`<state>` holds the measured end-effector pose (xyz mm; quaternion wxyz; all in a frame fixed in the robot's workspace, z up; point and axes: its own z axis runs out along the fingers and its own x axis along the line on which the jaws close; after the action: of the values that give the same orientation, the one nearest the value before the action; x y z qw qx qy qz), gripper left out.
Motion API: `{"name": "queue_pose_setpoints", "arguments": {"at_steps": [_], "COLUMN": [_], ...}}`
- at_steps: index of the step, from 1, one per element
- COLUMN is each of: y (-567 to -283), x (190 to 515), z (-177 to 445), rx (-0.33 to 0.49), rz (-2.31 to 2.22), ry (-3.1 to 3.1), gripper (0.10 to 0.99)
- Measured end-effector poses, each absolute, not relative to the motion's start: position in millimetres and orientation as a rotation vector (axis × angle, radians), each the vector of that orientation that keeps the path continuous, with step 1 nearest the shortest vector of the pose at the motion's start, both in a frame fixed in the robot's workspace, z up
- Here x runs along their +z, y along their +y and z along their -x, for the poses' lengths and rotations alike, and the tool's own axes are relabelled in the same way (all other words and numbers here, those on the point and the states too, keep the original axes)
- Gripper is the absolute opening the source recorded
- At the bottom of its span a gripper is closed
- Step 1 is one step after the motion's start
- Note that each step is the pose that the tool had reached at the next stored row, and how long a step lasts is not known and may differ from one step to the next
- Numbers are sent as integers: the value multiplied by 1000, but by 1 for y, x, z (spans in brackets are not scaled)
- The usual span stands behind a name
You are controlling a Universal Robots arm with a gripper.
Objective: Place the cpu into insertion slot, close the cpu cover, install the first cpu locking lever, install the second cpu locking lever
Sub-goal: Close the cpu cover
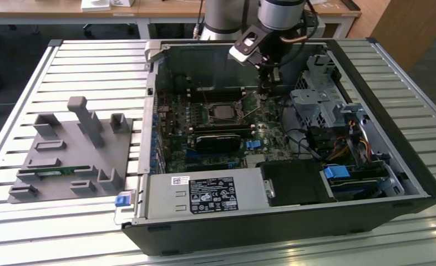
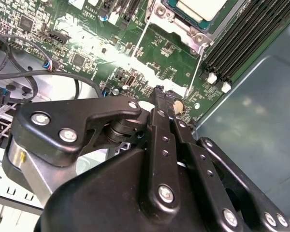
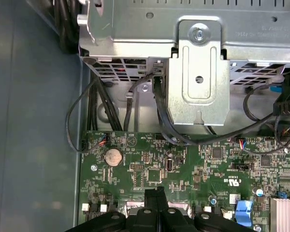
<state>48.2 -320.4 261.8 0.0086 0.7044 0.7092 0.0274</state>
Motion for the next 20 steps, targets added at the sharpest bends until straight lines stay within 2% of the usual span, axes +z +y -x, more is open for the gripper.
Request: {"name": "queue_pose_setpoints", "arguments": {"at_steps": [20], "y": [-320], "x": [247], "z": [-61], "rx": [75], "rz": [-2206], "ry": [2221], "gripper": [106]}}
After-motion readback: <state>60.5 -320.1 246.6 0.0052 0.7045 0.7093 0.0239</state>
